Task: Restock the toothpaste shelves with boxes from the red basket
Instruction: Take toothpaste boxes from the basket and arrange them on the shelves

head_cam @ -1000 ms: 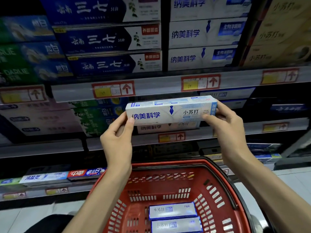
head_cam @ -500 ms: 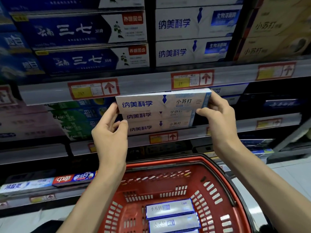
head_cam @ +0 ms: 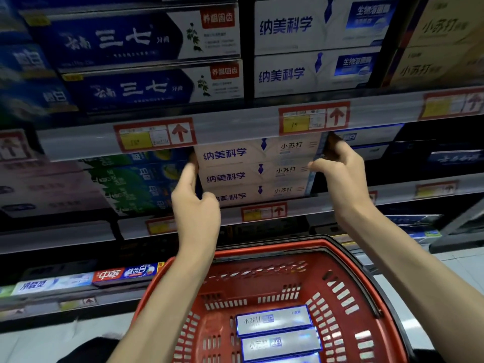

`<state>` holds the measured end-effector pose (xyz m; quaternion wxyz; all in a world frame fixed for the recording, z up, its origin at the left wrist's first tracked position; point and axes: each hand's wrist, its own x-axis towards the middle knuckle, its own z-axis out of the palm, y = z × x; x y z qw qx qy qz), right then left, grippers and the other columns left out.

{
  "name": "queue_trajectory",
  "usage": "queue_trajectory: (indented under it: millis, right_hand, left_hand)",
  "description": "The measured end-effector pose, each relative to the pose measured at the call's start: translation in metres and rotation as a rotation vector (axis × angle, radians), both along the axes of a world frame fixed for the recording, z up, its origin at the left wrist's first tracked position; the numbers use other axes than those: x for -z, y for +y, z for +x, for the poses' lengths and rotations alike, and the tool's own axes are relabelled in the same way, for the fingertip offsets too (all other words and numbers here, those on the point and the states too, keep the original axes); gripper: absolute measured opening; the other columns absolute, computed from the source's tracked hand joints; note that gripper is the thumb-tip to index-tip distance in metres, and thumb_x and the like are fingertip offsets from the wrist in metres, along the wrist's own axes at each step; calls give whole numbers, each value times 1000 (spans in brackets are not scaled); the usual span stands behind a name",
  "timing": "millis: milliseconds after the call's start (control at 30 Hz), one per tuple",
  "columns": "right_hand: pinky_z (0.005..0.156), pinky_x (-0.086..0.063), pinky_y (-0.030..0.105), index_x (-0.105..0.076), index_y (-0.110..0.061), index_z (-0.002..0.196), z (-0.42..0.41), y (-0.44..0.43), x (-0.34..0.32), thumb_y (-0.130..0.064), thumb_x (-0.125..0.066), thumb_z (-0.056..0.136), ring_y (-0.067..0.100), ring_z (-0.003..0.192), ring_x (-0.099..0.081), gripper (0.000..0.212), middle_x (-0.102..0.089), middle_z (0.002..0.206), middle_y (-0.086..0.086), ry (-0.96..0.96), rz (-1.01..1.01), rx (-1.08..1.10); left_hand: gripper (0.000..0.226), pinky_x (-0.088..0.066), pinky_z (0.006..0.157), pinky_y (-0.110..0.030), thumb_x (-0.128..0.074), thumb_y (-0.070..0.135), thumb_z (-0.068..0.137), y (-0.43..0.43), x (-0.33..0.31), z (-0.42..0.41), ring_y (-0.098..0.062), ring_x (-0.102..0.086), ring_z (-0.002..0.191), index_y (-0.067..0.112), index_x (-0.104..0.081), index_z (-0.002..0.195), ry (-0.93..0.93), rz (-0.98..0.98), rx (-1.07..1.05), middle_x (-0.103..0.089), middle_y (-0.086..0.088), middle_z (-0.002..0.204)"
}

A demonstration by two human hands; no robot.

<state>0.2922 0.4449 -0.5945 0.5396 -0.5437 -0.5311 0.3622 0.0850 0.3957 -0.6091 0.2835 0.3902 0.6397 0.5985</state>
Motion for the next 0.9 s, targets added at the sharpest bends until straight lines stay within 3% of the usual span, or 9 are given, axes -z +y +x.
queue_trajectory:
  millis: [67,133,200,367,500,600,900]
  right_hand:
    - [96,-55,35,-67,-18,120,-2,0,2,-12,-63,78,11,106,-68,43,-75,112,-6,3,-7,12]
    - [93,-53,31,-67,-18,122,-4,-1,3,-11,-63,79,11,106,-68,44,-75,113,-6,20,-9,11]
    - [90,-51,26,-65,-17,125,-4,-1,3,-3,-63,85,8,107,-67,43,-74,115,-6,43,-8,5]
    - [92,-52,27,-65,-18,123,-5,-2,5,1,-61,86,9,108,-66,42,-73,115,-6,66,-33,33]
    - [94,-53,31,-66,-15,117,-8,-2,8,2,-61,86,12,106,-67,36,-74,111,-4,75,-75,44]
    - [91,-53,26,-66,-13,118,-9,-3,7,3,-61,87,12,106,-67,36,-74,112,-4,72,-72,51]
    - [85,-50,19,-64,-16,118,-8,-3,8,3,-60,88,4,105,-66,36,-72,114,-8,29,-67,44]
  left_hand:
    - [72,-30,103,-5,-42,-16,97,0,1,2,6,-34,129,20,-33,159,10,-22,-10,-43,18,142]
    - [71,-32,81,10,-42,-15,97,0,2,3,9,-37,123,21,-34,159,11,-33,-18,-40,20,133]
    - [70,-32,67,12,-44,-13,98,-2,1,5,12,-42,113,22,-35,158,16,-38,-23,-41,20,130]
    - [66,-32,85,4,-50,-2,99,-8,10,8,0,-41,133,28,-39,156,68,-34,-62,-45,17,151]
    - [63,-35,89,-3,-54,-1,98,-7,15,7,0,-44,131,25,-43,155,27,-71,-68,-51,9,150]
    - [64,-39,106,-19,-55,-1,97,-6,17,5,-7,-43,140,24,-44,154,15,-69,-67,-49,6,153]
    - [62,-39,104,-24,-57,0,97,-4,18,2,-8,-44,141,24,-46,153,-30,-44,-52,-52,9,150]
